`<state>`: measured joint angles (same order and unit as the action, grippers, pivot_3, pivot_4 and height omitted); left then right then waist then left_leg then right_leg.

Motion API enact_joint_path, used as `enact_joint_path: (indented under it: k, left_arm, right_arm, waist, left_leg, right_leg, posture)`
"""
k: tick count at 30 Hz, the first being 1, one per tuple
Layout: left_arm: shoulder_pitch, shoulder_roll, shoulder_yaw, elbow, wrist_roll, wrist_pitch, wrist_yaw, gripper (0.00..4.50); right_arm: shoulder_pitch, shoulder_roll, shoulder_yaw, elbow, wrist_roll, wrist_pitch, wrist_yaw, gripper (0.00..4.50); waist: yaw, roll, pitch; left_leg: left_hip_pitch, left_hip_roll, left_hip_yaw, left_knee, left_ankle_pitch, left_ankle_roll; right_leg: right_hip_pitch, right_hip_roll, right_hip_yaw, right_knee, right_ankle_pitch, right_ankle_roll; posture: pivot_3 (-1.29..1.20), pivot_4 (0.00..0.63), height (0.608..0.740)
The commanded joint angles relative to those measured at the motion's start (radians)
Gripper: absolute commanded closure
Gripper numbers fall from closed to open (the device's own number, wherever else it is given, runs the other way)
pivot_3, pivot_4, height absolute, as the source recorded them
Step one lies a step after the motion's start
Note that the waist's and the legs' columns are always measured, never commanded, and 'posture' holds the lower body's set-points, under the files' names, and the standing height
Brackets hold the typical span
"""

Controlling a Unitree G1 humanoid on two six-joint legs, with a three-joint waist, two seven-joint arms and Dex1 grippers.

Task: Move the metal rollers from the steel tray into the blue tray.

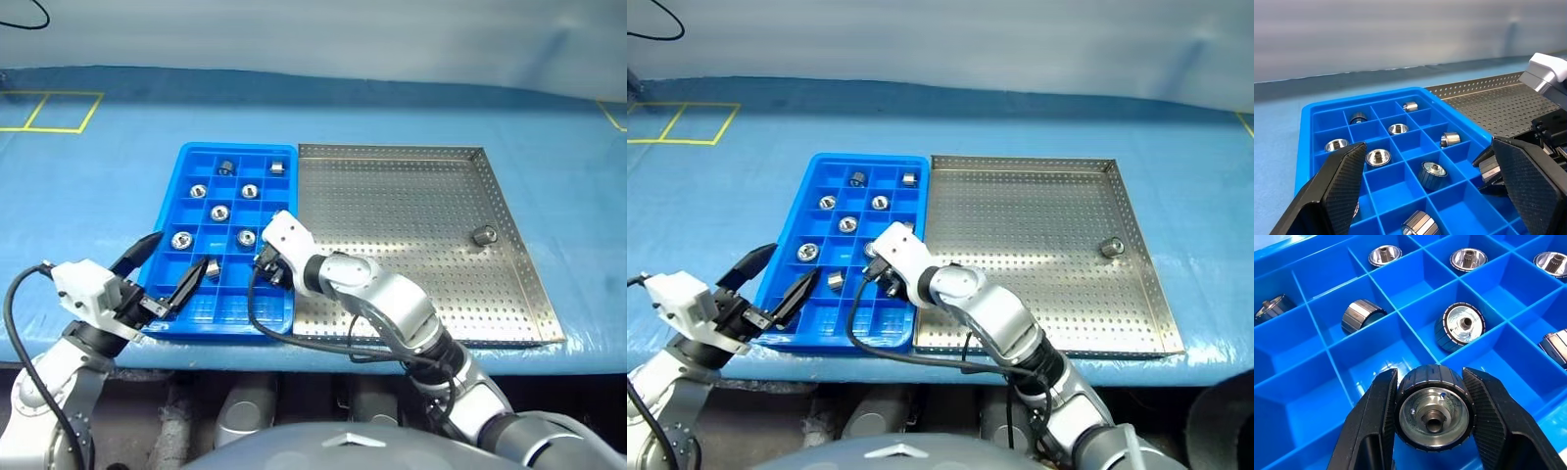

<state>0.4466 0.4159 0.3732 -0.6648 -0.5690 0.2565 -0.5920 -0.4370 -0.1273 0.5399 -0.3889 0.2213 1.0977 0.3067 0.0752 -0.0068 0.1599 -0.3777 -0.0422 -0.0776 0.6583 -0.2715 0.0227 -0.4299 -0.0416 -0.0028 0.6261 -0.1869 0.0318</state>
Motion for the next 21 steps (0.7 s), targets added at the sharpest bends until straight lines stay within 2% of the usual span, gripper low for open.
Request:
enact_joint_path:
  k: [1, 2, 7, 8, 12, 15, 17, 18, 21]
  left_arm:
    - [-0.01, 0.016, -0.006, 0.0, -0.008, -0.004, -0.01, 0.0]
    - [-0.015, 0.022, -0.008, 0.003, -0.009, 0.0, -0.012, 0.0]
    - [-0.054, 0.051, -0.022, 0.015, -0.022, 0.02, -0.022, 0.0]
    - [-0.071, 0.056, -0.031, 0.02, -0.022, 0.025, -0.026, 0.0]
    - [-0.142, 0.069, -0.067, 0.042, -0.025, 0.043, -0.035, 0.0]
    - [-0.192, 0.073, -0.105, 0.062, -0.019, 0.057, -0.044, 0.0]
    - [-0.214, 0.073, -0.124, 0.073, -0.015, 0.062, -0.05, 0.0]
    - [-0.225, 0.072, -0.132, 0.078, -0.013, 0.064, -0.052, 0.0]
    - [-0.262, 0.07, -0.159, 0.097, -0.008, 0.066, -0.057, 0.0]
  right_arm:
    - [0.01, -0.024, -0.002, -0.041, 0.01, 0.045, 0.013, 2.02]
    - [0.01, -0.026, 0.0, -0.046, 0.008, 0.05, 0.01, 1.82]
    - [0.023, 0.0, -0.037, -0.068, 0.001, 0.082, -0.033, 0.14]
    - [0.027, 0.008, -0.058, -0.075, -0.003, 0.084, -0.049, 0.03]
    - [0.04, 0.067, -0.195, -0.086, -0.06, 0.042, -0.183, 0.03]
    - [0.028, 0.175, -0.361, -0.034, -0.161, -0.019, -0.401, 0.03]
    - [0.01, 0.212, -0.414, 0.01, -0.237, -0.064, -0.517, 0.03]
    - [0.005, 0.224, -0.429, 0.034, -0.276, -0.114, -0.573, 0.03]
    - [-0.01, 0.256, -0.463, 0.143, -0.396, -0.334, -0.779, 0.03]
  waist:
    - [0.0, 0.0, 0.0]
    - [0.0, 0.0, 0.0]
    - [0.0, 0.0, 0.0]
    - [-0.001, 0.0, 0.0]
    - [-0.005, 0.0, 0.0]
    - [-0.019, 0.0, 0.0]
    - [-0.035, 0.0, 0.0]
    - [-0.042, 0.0, 0.0]
    - [-0.059, 0.0, 0.0]
  left_leg:
    - [0.0, 0.0, 0.0, 0.0, 0.0, 0.0]
    - [0.0, 0.0, 0.0, 0.0, 0.0, 0.0]
    - [0.0, 0.0, -0.001, 0.001, 0.0, 0.0]
    - [0.0, 0.0, -0.001, 0.001, 0.0, 0.0]
    - [0.0, 0.0, -0.002, 0.003, 0.0, 0.0]
    - [0.0, -0.001, -0.001, 0.003, 0.001, -0.001]
    - [0.0, 0.0, -0.001, 0.001, 0.002, -0.003]
    - [0.0, 0.0, -0.001, -0.001, 0.005, -0.008]
    - [0.0, 0.0, -0.001, -0.004, 0.006, -0.01]
  right_leg:
    - [0.0, 0.0, 0.0, 0.0, 0.0, 0.0]
    - [0.0, 0.0, 0.0, 0.0, 0.0, 0.0]
    - [0.001, 0.0, -0.001, 0.0, 0.0, 0.0]
    - [0.001, 0.0, -0.002, 0.0, 0.0, 0.0]
    - [0.001, 0.0, -0.002, 0.0, 0.0, 0.001]
    - [0.001, 0.0, -0.002, 0.001, 0.0, 0.001]
    - [0.0, 0.0, -0.001, 0.002, 0.001, 0.001]
    - [-0.001, 0.0, -0.001, 0.002, 0.001, 0.0]
    - [-0.002, 0.0, -0.001, 0.001, 0.004, -0.004]
  posture:
    - [0.21, 0.15, 0.74]
    - [0.2, 0.15, 0.74]
    - [0.17, 0.15, 0.74]
    - [0.15, 0.15, 0.74]
    - [0.11, 0.15, 0.74]
    - [0.08, 0.15, 0.74]
    - [0.07, 0.15, 0.74]
    - [0.06, 0.15, 0.74]
    - [0.04, 0.15, 0.74]
